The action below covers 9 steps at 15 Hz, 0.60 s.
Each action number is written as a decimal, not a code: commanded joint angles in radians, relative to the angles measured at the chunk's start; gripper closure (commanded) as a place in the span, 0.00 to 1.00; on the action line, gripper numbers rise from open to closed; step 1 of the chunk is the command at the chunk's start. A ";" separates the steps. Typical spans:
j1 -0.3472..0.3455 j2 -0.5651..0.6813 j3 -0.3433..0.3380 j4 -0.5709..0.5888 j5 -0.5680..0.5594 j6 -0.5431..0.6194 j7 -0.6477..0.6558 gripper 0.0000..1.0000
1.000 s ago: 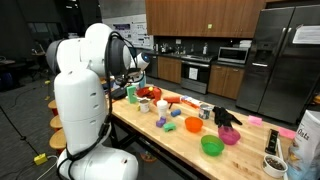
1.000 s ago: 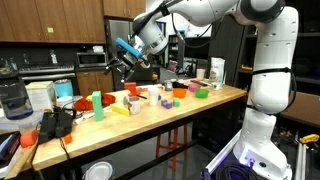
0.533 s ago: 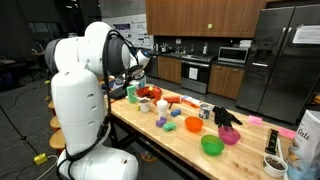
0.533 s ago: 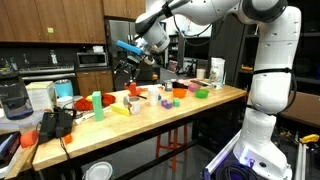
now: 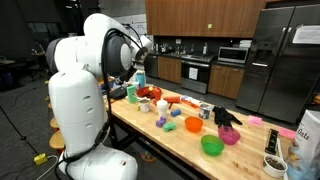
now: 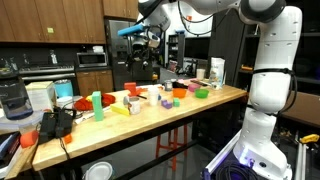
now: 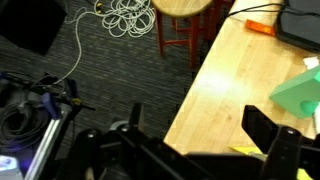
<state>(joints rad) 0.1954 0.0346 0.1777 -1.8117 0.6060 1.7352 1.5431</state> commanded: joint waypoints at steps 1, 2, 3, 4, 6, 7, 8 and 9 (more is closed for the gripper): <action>-0.014 0.080 -0.010 0.206 -0.063 -0.276 0.151 0.00; -0.015 0.108 -0.012 0.264 -0.075 -0.350 0.181 0.00; -0.017 0.139 -0.016 0.326 -0.084 -0.425 0.214 0.00; -0.021 0.161 -0.022 0.381 -0.093 -0.496 0.245 0.00; -0.028 0.199 -0.033 0.489 -0.105 -0.601 0.255 0.00; -0.014 0.135 -0.030 0.354 -0.080 -0.498 0.240 0.00; -0.016 0.157 -0.035 0.400 -0.085 -0.534 0.247 0.00; -0.018 0.172 -0.038 0.432 -0.086 -0.557 0.249 0.00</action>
<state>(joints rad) 0.1708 0.2049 0.1461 -1.3847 0.5183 1.1816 1.7905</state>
